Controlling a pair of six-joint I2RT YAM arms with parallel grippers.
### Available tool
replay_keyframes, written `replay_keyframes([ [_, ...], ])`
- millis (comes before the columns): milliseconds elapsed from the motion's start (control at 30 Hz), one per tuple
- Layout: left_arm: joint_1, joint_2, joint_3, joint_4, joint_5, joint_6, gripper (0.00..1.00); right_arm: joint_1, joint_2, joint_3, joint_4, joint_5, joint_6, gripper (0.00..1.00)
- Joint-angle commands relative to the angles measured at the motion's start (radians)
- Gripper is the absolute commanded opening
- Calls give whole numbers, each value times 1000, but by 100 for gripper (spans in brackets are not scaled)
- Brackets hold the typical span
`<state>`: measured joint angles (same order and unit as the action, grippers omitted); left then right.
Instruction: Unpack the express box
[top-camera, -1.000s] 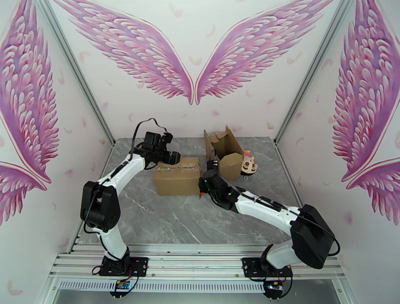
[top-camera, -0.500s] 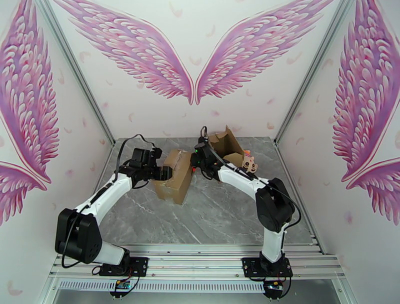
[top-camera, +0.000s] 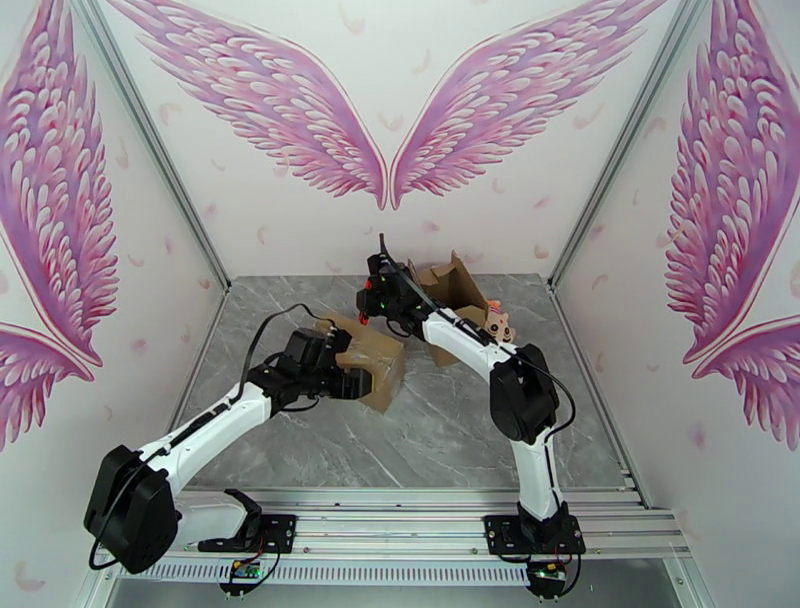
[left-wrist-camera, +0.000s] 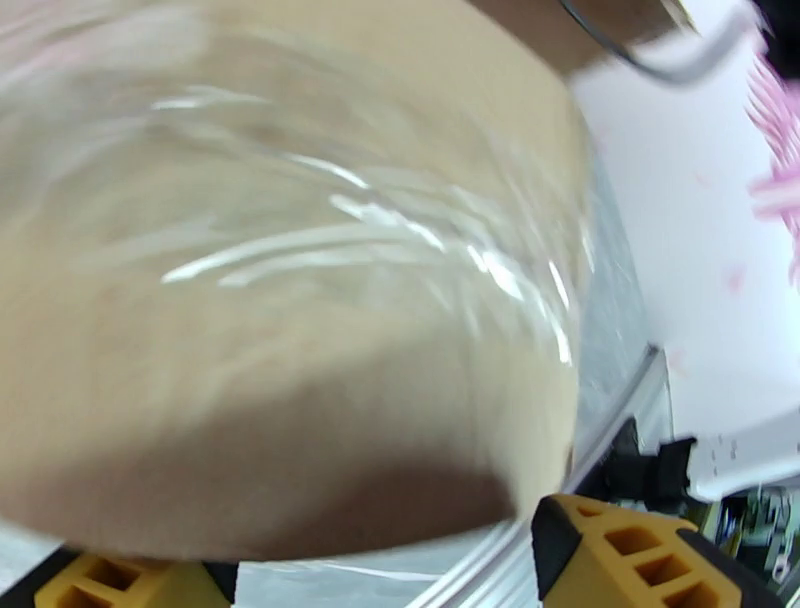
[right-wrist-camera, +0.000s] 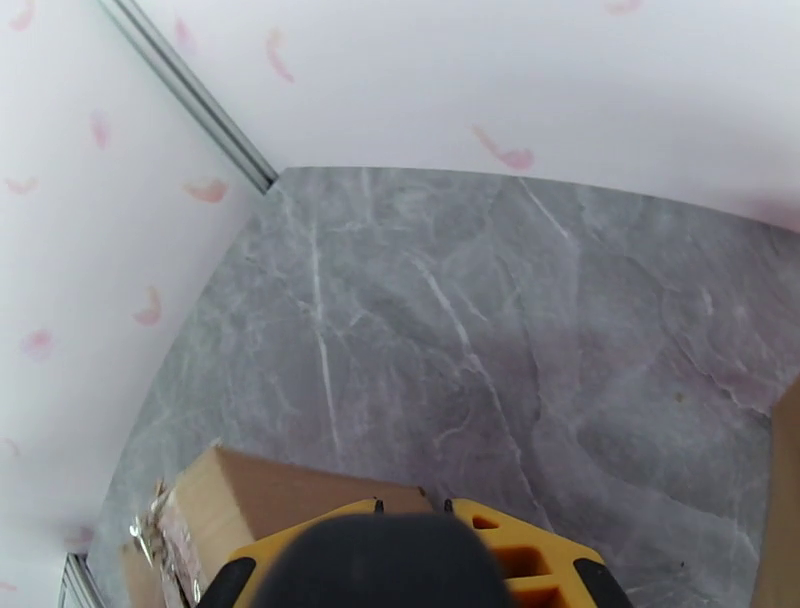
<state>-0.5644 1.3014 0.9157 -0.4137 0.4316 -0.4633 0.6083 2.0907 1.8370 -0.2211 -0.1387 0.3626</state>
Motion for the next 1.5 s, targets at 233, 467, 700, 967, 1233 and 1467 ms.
replay_keyframes([
  [233, 27, -181, 165, -142, -280, 221, 81, -2, -227, -11, -37, 204, -62, 3],
  [467, 215, -100, 225, -174, -283, 296, 85, -80, -532, -382, 163, 192, 192, 0],
  [700, 339, 88, 279, -127, -209, 300, 85, -97, -953, -962, 366, 317, 473, 0],
  [967, 380, 171, 236, -69, -138, 278, 77, -94, -996, -1217, 645, 337, 612, 0],
  [1233, 386, 170, 172, -50, -110, 268, 73, -88, -854, -1223, 821, 305, 691, 0],
  [1467, 386, 172, 147, -45, -103, 258, 69, -87, -810, -1223, 853, 314, 709, 0],
])
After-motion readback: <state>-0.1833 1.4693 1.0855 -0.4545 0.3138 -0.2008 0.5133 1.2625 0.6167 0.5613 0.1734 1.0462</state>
